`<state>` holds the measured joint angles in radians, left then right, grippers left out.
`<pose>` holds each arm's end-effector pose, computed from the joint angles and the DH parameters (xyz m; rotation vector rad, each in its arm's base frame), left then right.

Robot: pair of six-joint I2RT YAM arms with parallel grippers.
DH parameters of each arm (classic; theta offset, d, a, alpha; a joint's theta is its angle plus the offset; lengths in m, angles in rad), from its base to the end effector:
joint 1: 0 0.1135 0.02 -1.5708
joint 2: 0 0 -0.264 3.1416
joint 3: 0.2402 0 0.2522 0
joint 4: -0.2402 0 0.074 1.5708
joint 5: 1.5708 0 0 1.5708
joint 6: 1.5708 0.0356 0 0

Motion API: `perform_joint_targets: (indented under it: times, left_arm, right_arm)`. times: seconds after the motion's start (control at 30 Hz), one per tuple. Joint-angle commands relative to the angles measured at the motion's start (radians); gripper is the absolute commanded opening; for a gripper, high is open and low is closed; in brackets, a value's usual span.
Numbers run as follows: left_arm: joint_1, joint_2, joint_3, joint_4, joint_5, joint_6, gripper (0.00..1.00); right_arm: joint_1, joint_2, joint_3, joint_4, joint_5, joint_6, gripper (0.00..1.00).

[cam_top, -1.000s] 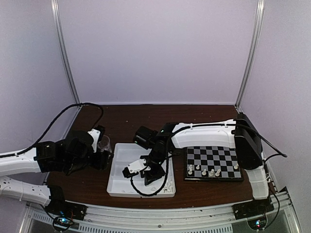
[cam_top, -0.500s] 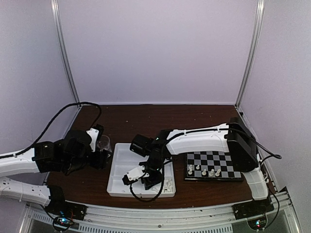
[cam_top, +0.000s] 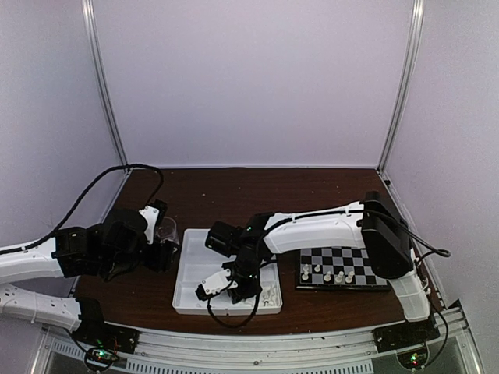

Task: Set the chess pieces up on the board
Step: Pick up the knight from the storage box, then pass from the right arm to the left

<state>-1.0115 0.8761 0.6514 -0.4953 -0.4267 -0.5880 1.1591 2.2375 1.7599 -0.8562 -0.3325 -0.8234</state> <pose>0.1097 -0.1474 0.2501 0.2549 2.2281 -0.3883 0.1709 0.4204 0.1570 -2.4719 1.5483 0.5404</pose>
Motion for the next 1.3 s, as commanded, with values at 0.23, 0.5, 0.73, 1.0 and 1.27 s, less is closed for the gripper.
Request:
perform_joint_targets:
  times: [0.23, 0.5, 0.73, 1.0, 1.27]
  left_arm:
    - [0.005, -0.011, 0.023, 0.036, -0.018, 0.028, 0.67]
    - [0.005, -0.089, -0.068, 0.327, 0.035, 0.167, 0.65]
    - [-0.032, 0.020, -0.143, 0.836, 0.150, 0.231, 0.58]
    - [-0.205, 0.365, -0.005, 1.188, -0.161, 0.358, 0.57]
    - [-0.269, 0.609, 0.159, 1.366, -0.384, 0.476, 0.54]
  right_arm:
    - [-0.030, -0.087, 0.018, -0.018, -0.087, 0.117, 0.17]
    - [-0.219, -0.277, 0.005, 0.127, -0.540, 0.458, 0.16]
    - [-0.381, -0.384, -0.157, 0.683, -0.763, 1.044, 0.16]
    - [-0.463, -0.434, -0.276, 0.953, -0.681, 1.352, 0.17]
    - [-0.474, -0.473, -0.344, 1.069, -0.642, 1.489, 0.17]
